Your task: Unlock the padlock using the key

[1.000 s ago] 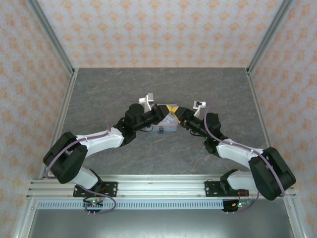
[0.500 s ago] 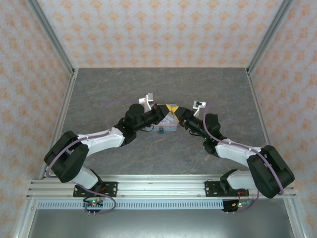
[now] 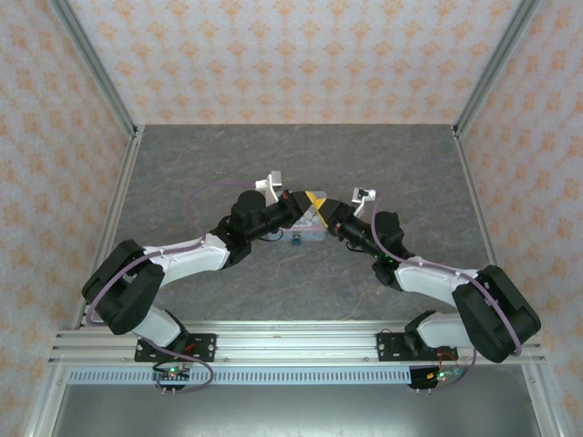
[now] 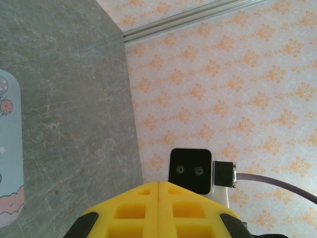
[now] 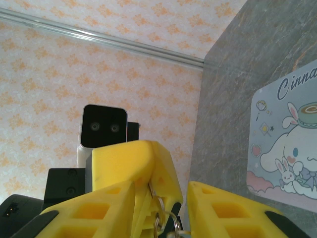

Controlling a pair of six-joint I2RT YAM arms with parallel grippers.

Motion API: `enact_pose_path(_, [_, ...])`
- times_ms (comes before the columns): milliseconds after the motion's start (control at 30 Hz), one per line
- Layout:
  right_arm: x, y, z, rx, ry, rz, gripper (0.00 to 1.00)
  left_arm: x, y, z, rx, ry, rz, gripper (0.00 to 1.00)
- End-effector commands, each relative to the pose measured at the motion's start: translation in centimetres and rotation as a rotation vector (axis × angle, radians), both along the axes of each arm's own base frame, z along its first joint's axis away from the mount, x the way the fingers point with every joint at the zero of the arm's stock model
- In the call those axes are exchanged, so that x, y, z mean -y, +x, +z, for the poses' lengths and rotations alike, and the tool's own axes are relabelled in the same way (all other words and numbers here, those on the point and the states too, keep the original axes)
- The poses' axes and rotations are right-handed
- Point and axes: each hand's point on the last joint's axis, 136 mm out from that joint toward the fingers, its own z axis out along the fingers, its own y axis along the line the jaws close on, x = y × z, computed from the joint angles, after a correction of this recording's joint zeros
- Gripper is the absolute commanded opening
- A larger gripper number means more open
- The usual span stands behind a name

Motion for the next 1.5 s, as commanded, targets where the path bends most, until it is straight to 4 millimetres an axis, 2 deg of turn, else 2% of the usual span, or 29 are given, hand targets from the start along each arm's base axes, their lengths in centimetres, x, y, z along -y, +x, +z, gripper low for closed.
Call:
enact_pose_path(0, [-0.9, -1.2, 0.5, 0.029, 0.019, 0.058, 0.32, 0.2, 0.3, 1.0, 0.029, -0.033, 0.01, 0.0])
enact_pose_path(233, [-0.7, -1.0, 0.3, 0.023, 0.016, 0.042, 0.26, 0.1, 0.2, 0.8, 0.026, -0.032, 0.013, 0.0])
enact_pose_path(500, [0.2, -0.4, 0.4, 0.024, 0.018, -0.023, 0.31, -0.2, 0.0, 0.4, 0.021, -0.027, 0.019, 0.0])
enact_pose_path(833, [0.2, 0.4, 1.3, 0.029, 0.035, -0.039, 0.29, -0.7, -0.2, 0.3, 0.018, -0.027, 0.032, 0.0])
enact_pose_path(1467, [0.1, 0.2, -0.2, -0.004, 0.036, -0.026, 0.24, -0.6, 0.5, 0.5, 0.011, -0.063, 0.06, 0.0])
